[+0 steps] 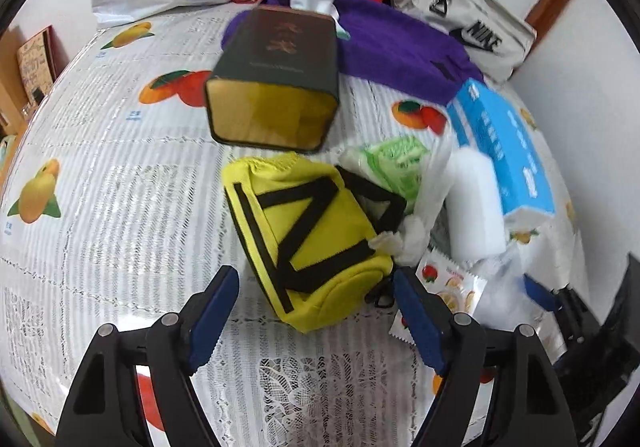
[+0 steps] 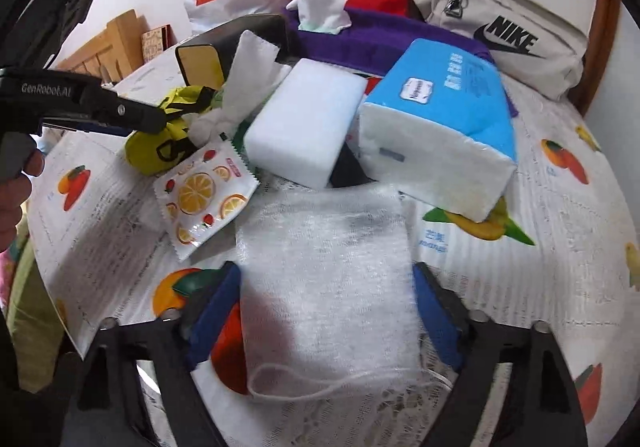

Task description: Organize soft objects

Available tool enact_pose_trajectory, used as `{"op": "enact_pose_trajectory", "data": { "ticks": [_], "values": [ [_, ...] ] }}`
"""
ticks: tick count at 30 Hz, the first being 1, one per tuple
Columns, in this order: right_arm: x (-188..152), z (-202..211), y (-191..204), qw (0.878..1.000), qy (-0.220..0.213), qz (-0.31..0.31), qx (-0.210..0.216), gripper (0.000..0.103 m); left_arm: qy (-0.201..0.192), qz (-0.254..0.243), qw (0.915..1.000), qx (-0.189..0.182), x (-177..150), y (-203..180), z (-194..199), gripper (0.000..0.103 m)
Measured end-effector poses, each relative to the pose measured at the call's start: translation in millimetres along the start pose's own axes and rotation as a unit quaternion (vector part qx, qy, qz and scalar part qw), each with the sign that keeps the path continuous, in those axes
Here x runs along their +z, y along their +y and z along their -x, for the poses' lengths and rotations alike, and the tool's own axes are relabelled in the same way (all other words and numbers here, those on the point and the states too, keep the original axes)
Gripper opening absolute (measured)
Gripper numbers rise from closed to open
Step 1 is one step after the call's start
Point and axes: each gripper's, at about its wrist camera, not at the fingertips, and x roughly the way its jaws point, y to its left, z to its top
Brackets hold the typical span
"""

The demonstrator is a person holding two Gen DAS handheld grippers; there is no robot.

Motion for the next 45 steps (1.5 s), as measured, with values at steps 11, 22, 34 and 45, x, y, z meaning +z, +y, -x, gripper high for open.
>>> {"op": "enact_pose_trajectory", "data": {
  "ticks": [11,22,34,45],
  "values": [
    [-3.4,10.3,-27.4,0.999,0.011,-0.03,0.022,0.019,-0.015,-0.001,0.9992,0.037,-2.5,27.6,-0.5,0.08],
    [-3.0,9.8,-30.9,0.999,0.021,-0.034,0.02,0.018,-0.029,0.0,0.9991,0.03,14.8,21.9,0.4,0.088],
    [0.5,7.7,-35.5,0.998,0.029,-0.048,0.018,0.013,-0.029,0.014,0.9928,0.115,22.3,27.4,-33.0,0.077],
    [-0.5,16.6,-44.1,0.997,0.029,-0.073,0.014,0.007,-0.052,0.01,0.9977,0.043,1.9,33.4,-8.9,0.061]
  ]
}}
